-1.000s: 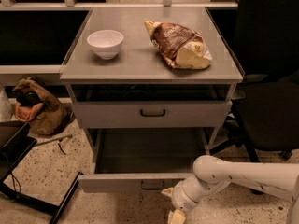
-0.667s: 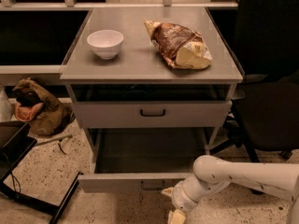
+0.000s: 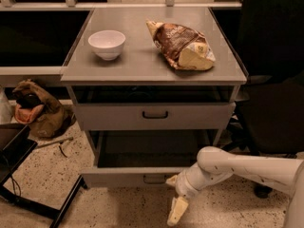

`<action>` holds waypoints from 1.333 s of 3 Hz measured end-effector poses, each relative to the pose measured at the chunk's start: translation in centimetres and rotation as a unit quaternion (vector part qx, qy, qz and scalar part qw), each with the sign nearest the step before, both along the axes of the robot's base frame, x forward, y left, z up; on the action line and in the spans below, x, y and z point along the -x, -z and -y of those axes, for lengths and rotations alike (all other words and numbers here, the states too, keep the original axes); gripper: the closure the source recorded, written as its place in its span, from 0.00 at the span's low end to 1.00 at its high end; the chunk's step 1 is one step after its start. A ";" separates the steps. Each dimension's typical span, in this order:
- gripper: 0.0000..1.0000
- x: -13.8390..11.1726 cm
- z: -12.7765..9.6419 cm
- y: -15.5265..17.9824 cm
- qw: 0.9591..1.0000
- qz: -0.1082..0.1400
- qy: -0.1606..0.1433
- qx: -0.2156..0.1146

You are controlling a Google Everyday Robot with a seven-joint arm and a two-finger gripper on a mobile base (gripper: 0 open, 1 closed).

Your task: Close middle drawer

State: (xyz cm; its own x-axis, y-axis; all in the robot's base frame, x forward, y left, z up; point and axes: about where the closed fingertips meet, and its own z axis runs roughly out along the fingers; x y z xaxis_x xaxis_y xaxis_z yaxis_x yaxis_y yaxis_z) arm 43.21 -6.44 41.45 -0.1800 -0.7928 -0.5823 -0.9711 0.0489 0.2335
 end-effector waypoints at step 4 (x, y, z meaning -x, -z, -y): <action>0.00 -10.4 2.4 2.0 0.996 0.077 0.050 0.017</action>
Offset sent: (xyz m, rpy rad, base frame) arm 0.0320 -0.0093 0.0072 -0.0166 -0.0600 -0.0169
